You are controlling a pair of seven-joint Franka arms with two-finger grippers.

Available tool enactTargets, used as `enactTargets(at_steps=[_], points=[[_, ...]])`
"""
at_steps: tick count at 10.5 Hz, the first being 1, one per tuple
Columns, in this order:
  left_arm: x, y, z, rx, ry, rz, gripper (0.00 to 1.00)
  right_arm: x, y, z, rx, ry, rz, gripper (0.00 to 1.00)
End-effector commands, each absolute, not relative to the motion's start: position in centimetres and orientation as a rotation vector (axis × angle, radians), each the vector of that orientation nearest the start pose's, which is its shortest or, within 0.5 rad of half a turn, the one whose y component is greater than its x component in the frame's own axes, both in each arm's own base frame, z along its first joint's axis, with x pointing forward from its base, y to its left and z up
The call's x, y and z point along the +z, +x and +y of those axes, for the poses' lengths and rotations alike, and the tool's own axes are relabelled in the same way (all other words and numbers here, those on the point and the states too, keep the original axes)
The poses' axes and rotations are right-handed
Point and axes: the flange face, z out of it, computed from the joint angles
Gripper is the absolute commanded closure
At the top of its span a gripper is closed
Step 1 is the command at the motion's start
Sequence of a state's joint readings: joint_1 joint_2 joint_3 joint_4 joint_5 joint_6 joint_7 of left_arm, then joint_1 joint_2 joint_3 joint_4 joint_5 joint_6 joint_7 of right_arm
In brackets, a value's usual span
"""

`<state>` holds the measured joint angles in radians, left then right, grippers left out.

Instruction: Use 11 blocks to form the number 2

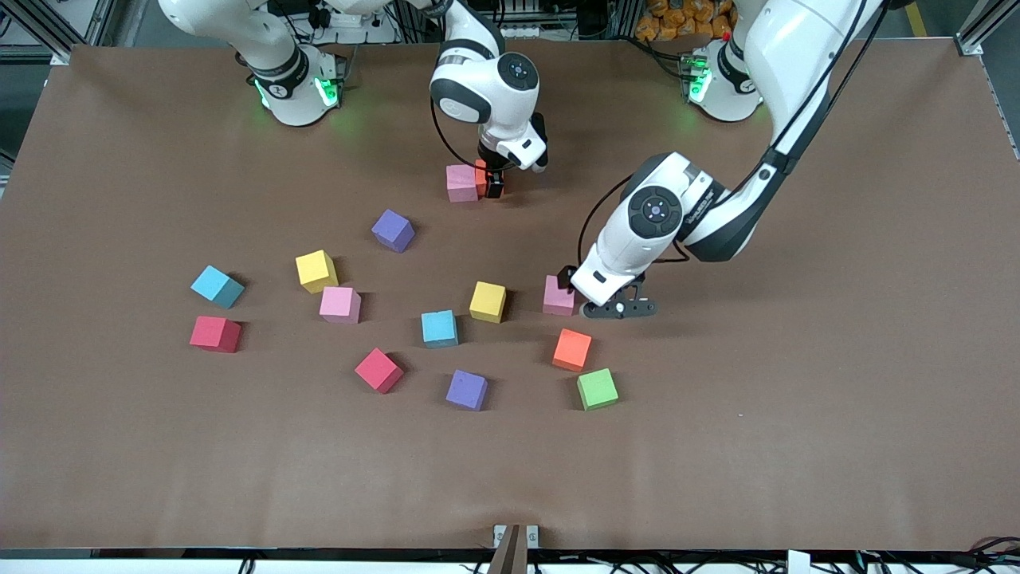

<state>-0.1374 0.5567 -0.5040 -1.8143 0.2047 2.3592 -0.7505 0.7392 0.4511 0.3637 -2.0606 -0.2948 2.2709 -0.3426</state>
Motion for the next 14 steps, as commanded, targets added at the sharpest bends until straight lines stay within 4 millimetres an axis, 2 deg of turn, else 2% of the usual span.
enactTargets(at_steps=[1, 2, 4, 7, 9, 10, 12, 13, 14], points=[[25.1, 54.9, -39.8, -0.081, -3.227, 0.098, 0.00, 21.2, 26.5, 50.3, -0.231, 2.063, 2.190, 0.00], [24.4, 54.2, -41.4, -0.101, -3.214, 0.143, 0.00, 21.2, 26.4, 50.4, -0.231, 2.063, 2.191, 0.00], [23.9, 53.8, -42.0, -0.115, -3.207, 0.171, 0.00, 21.6, 26.5, 50.3, -0.228, 2.068, 2.182, 0.00], [23.4, 52.8, -42.9, -0.120, -3.188, 0.239, 0.00, 24.9, 26.4, 50.4, -0.227, 2.095, 2.155, 0.00], [22.1, 52.6, -43.2, -0.117, -3.185, 0.253, 0.00, 27.2, 26.0, 50.4, -0.253, 2.139, 2.134, 0.00], [21.5, 52.2, -43.4, -0.104, -3.183, 0.263, 0.00, 28.6, 26.3, 50.0, -0.264, 2.167, 2.107, 0.00], [20.8, 51.8, -43.6, -0.106, -3.166, 0.297, 0.00, 31.9, 28.7, 47.6, -0.325, 2.274, 1.993, 0.00], [20.4, 51.6, -43.7, -0.100, -3.163, 0.304, 0.00, 33.2, 31.2, 45.5, -0.337, 2.332, 1.913, 0.00], [20.1, 51.5, -43.7, -0.100, -3.157, 0.317, 0.00, 33.7, 34.6, 42.8, -0.335, 2.403, 1.817, 0.00]])
